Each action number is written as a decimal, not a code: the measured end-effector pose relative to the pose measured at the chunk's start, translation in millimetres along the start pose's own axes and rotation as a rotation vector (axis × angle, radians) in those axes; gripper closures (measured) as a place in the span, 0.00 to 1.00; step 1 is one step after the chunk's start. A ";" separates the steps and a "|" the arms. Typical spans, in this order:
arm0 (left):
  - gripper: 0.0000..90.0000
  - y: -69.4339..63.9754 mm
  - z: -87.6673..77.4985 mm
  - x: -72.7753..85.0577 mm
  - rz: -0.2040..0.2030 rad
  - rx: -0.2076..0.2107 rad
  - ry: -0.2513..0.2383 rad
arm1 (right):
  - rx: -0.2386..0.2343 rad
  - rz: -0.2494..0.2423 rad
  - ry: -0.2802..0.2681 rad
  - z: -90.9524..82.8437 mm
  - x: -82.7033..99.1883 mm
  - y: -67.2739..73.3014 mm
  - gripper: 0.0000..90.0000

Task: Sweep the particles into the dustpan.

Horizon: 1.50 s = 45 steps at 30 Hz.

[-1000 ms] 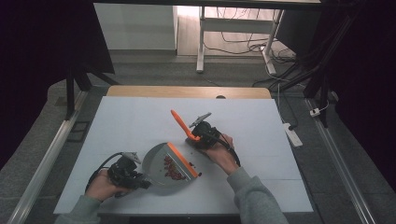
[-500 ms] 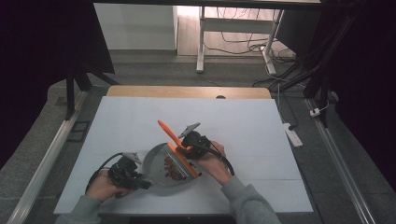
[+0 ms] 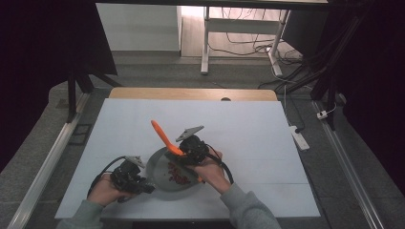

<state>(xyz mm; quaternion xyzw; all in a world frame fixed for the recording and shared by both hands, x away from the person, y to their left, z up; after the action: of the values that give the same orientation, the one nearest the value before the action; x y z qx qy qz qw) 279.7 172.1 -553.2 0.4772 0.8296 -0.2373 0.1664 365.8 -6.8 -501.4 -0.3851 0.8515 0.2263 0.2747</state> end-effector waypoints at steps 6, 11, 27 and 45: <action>0.69 -0.1 -0.8 0.8 0.004 0.005 -0.003 | 0.042 0.035 -0.035 -19.2 0.9 -17.3 0.79; 0.69 -0.3 -1.5 1.0 0.006 0.000 -0.007 | 0.070 0.050 -0.046 -32.0 9.3 -30.3 0.79; 0.69 1.2 -7.1 6.5 -0.008 -0.003 -0.039 | 0.121 0.116 -0.054 -52.2 39.0 -60.9 0.79; 0.69 -14.4 -9.9 16.3 0.043 -0.001 -0.004 | 0.133 0.112 -0.001 -46.3 56.6 -53.5 0.79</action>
<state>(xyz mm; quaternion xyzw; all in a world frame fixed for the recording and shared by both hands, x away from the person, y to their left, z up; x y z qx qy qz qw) 258.8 183.0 -549.7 0.4946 0.8188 -0.2343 0.1733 362.7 -96.7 -512.4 -0.3176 0.8847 0.1847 0.2871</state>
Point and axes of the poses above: each handheld gripper's, and its own axes: z roughly forward along the jaws, x roughly out of its underside, y roughly to its left, the point moved 5 cm from there along z, roughly forward along the jaws, and after that the axes turned 12 degrees about z, right-handed, at the moved point
